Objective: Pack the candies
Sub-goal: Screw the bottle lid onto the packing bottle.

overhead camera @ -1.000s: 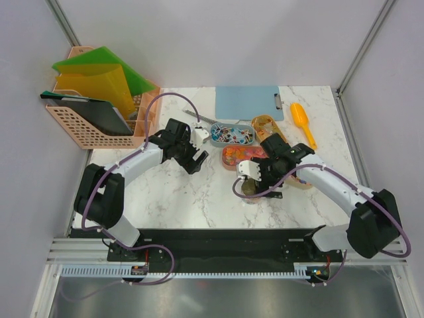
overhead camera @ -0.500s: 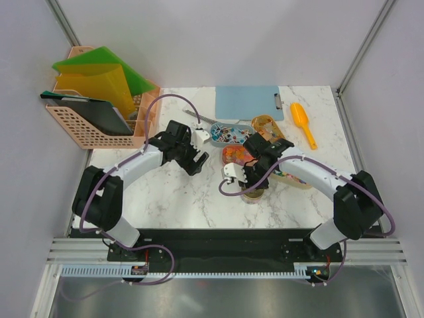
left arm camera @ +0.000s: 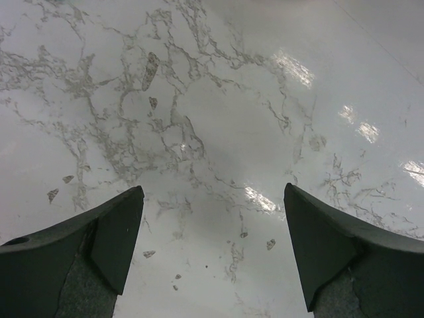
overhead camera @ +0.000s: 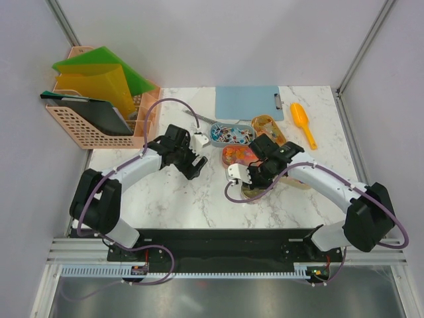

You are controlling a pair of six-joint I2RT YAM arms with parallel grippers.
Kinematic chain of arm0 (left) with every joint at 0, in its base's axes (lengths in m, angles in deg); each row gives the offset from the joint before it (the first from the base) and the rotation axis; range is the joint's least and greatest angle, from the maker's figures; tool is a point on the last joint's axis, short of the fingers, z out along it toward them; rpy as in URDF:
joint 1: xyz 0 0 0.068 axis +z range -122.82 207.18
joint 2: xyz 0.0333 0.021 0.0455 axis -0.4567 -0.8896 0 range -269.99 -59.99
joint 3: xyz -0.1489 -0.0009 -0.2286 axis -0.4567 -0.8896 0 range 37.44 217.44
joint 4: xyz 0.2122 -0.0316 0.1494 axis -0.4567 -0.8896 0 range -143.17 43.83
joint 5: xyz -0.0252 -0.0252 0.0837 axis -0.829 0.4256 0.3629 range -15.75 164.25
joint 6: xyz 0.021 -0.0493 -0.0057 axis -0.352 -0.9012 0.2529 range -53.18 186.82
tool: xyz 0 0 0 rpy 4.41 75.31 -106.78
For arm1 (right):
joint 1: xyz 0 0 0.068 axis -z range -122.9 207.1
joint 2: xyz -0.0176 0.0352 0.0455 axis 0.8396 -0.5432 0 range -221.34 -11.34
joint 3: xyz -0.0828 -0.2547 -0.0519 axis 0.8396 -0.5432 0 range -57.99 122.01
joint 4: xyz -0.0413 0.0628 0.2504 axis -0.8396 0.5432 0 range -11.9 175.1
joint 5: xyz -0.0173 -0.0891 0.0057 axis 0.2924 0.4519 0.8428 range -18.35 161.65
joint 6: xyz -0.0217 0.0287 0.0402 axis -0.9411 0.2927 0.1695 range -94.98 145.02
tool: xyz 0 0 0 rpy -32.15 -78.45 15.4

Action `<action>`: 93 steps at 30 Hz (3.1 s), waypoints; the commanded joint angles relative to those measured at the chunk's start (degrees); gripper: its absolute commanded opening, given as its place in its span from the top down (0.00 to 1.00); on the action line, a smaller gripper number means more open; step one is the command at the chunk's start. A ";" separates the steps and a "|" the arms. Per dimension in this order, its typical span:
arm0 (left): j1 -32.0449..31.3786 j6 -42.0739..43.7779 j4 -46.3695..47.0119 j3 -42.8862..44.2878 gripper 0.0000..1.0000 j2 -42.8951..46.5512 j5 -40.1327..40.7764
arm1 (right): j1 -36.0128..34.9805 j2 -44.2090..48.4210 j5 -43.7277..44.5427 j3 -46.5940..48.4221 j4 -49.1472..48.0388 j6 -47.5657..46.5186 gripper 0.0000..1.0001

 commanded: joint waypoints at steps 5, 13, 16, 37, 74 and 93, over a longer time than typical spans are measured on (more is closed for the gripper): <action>-7.00 5.35 5.19 -8.18 0.04 8.10 -9.24 | -0.62 -6.95 3.43 -7.72 -5.98 0.73 1.00; -19.12 -4.73 27.05 -17.49 0.04 14.08 -8.64 | 3.58 6.72 5.02 2.90 -8.16 5.99 0.92; -21.85 -8.52 42.60 -23.54 0.03 12.69 -6.00 | 7.37 13.14 7.56 5.46 -12.65 10.31 0.56; -27.13 -8.27 79.46 -24.37 0.01 -21.83 -10.21 | 30.40 8.76 -2.81 6.78 -2.47 10.94 0.02; -26.43 -9.67 77.37 -11.36 0.65 -37.07 -17.42 | 18.36 -7.58 -15.20 5.20 9.67 -25.63 0.02; -25.29 -12.04 77.63 -11.70 0.98 -37.68 -18.21 | 17.48 -5.66 -14.23 0.46 11.68 -24.14 0.02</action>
